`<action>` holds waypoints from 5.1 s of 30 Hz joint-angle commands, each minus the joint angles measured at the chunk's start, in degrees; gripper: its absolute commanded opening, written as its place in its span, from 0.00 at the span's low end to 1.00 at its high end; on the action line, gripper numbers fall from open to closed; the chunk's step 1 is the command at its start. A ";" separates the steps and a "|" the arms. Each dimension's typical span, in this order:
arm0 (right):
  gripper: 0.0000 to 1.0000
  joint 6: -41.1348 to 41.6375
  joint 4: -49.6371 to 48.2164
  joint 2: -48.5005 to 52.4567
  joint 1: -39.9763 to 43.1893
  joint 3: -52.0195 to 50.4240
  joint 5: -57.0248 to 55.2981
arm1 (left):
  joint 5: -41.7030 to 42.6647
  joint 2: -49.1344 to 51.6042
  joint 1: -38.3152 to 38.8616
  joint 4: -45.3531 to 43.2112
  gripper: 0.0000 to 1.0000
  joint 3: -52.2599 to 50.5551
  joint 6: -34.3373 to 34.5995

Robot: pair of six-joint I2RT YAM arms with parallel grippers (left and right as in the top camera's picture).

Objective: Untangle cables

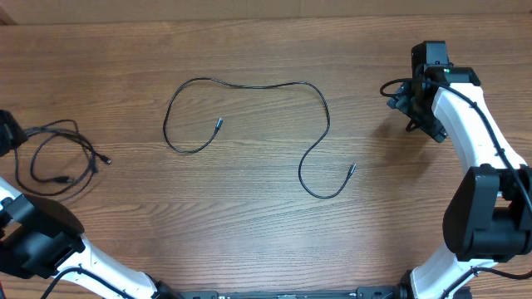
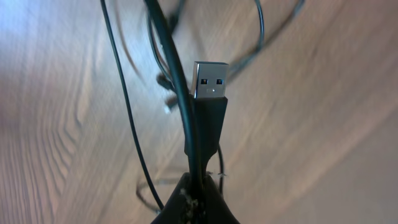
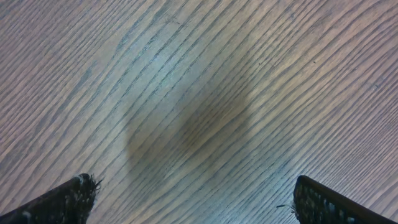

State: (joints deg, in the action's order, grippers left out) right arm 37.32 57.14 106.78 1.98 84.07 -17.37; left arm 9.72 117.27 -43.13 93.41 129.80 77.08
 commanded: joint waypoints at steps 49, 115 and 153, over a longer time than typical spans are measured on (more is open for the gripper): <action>1.00 0.39 -0.09 -0.48 -0.02 -0.11 -0.57 | -10.38 0.13 41.44 -2.97 0.07 -0.33 -52.57; 1.00 0.20 -4.37 -0.48 -0.09 -0.50 28.33 | -10.36 27.74 54.14 -5.42 0.37 4.07 -72.87; 1.00 0.20 -4.37 -0.48 -0.09 -0.50 28.33 | 7.37 27.74 56.43 -12.07 0.04 -8.90 -73.48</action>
State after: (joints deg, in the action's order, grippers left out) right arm 37.50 53.10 106.78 1.89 83.96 11.57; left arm 6.68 144.18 12.36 82.61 124.16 4.23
